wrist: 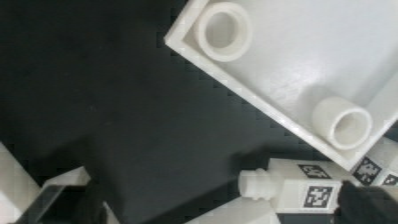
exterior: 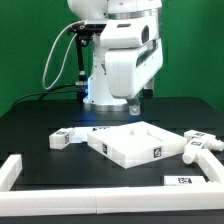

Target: Assemble one leg

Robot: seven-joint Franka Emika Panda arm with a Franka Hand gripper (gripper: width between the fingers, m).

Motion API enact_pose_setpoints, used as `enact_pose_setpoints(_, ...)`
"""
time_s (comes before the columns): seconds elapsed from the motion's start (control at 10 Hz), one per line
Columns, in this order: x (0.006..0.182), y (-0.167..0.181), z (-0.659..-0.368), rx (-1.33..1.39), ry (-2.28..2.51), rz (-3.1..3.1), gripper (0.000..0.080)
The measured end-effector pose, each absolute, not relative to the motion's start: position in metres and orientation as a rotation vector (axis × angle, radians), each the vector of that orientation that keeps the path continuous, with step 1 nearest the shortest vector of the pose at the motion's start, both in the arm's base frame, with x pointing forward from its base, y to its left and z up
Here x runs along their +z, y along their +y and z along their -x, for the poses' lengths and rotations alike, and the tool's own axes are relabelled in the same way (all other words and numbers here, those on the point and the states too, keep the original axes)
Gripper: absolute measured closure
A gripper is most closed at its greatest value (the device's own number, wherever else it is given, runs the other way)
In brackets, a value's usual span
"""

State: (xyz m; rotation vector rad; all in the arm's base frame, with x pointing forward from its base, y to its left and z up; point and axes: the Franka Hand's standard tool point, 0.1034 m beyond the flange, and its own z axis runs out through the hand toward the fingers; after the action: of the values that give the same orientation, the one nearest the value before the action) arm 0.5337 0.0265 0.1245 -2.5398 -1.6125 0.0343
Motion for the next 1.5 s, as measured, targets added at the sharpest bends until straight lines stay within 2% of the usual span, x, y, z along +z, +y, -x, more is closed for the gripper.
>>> enact_pose_setpoints(0.4,0.124,0.026,-0.534,0.036,-1.614,2.540,0.0150)
enact_pose_setpoints(0.6,0.119,0.022,-0.556,-0.023,-1.815,2.420,0.0150)
enact_pose_setpoints(0.8,0.118,0.034,-0.582,-0.038,-1.851,2.418,0.0150)
enact_pose_setpoints(1.2,0.114,0.032,-0.578,-0.027,-1.802,2.449,0.0150)
enact_pose_setpoints(1.5,0.084,0.040,-0.599,-0.061,-1.837,2.418,0.0150)
